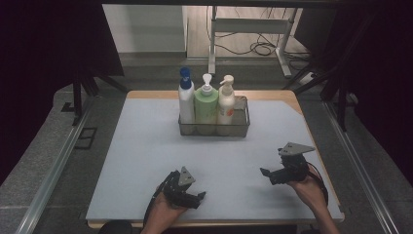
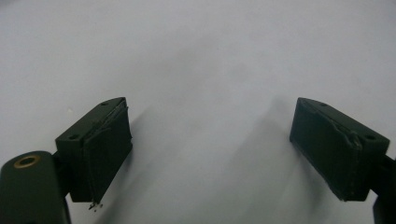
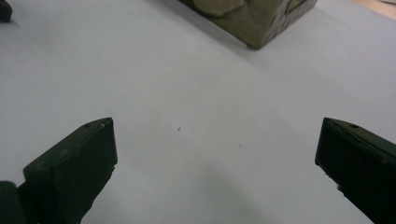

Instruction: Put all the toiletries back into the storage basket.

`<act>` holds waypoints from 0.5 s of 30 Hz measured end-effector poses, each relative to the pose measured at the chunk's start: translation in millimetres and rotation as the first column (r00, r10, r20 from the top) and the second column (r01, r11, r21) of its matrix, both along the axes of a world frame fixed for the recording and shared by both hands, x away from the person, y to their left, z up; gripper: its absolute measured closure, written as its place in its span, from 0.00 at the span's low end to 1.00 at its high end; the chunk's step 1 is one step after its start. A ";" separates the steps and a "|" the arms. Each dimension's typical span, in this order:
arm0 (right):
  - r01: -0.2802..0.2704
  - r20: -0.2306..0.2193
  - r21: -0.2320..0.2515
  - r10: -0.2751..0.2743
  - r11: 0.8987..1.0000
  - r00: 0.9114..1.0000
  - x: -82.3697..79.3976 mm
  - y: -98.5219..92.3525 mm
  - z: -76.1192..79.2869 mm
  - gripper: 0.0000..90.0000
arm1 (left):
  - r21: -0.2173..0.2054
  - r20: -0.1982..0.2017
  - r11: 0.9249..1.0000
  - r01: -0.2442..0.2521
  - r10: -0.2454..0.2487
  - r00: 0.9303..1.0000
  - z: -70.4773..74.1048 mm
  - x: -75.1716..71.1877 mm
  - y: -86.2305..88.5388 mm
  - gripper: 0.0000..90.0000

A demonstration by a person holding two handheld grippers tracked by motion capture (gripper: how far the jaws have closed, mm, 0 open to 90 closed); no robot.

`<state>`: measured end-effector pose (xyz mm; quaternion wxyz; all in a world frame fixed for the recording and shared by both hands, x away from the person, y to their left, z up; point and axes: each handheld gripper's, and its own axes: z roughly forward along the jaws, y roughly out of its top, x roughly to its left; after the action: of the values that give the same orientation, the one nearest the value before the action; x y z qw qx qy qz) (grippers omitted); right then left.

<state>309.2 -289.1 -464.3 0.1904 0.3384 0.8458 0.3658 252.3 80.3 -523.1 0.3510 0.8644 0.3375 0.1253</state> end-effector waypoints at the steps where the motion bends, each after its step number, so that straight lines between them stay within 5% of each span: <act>1: 0.003 -0.005 0.002 -0.003 1.000 1.000 -1.3 -0.9 -2.1 0.00 | 0.000 0.000 1.000 0.000 0.000 1.000 0.0 0.0 0.0 0.14; 15: 0.018 -0.073 0.020 -0.016 1.000 0.997 -21.4 -11.3 -44.1 0.00 | -0.001 0.000 1.000 -0.001 0.001 1.000 0.0 -0.1 0.0 0.14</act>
<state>287.8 -300.3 -508.4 0.1590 0.3606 0.8455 0.3603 252.3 80.3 -523.1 0.3512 0.8642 0.3378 0.1252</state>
